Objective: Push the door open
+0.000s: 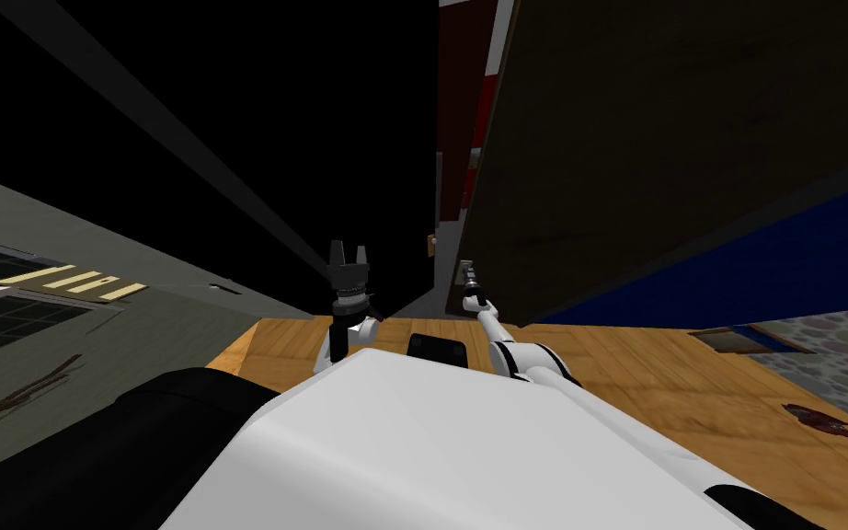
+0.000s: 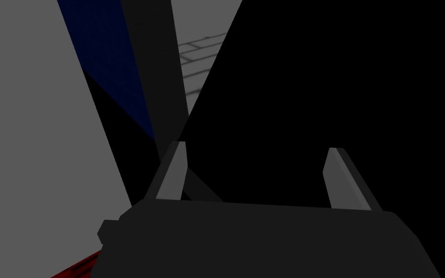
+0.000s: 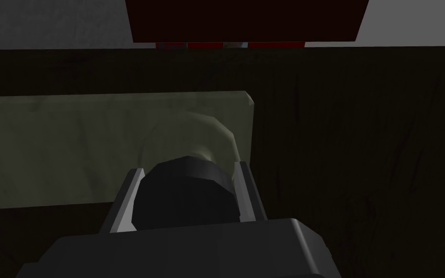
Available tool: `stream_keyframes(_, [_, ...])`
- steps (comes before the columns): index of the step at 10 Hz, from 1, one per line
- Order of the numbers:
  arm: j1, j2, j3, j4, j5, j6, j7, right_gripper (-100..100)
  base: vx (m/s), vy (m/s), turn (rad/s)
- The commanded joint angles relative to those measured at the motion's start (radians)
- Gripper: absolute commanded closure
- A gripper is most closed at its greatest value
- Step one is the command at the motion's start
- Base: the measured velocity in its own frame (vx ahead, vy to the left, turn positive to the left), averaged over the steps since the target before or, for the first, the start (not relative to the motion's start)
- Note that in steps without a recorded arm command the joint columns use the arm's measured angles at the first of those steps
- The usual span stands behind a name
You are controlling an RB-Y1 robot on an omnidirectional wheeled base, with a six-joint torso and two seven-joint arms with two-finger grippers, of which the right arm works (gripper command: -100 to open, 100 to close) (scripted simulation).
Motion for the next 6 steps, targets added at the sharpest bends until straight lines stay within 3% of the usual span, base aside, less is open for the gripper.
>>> stream_keyframes(1, [-0.030,-0.029,-0.028,0.015,-0.005,-0.019,0.003,100,0.071,-0.002,0.059])
stream_keyframes(2, [-0.030,-0.029,-0.028,0.016,-0.005,-0.019,0.003,100,0.038,0.007,0.010])
stream_keyframes(3, [-0.031,-0.030,-0.057,0.013,-0.008,-0.022,0.019,100,0.047,0.011,0.065])
stream_keyframes(6, [-0.031,-0.030,-0.057,0.013,-0.008,-0.022,0.019,100,0.019,-0.001,0.001])
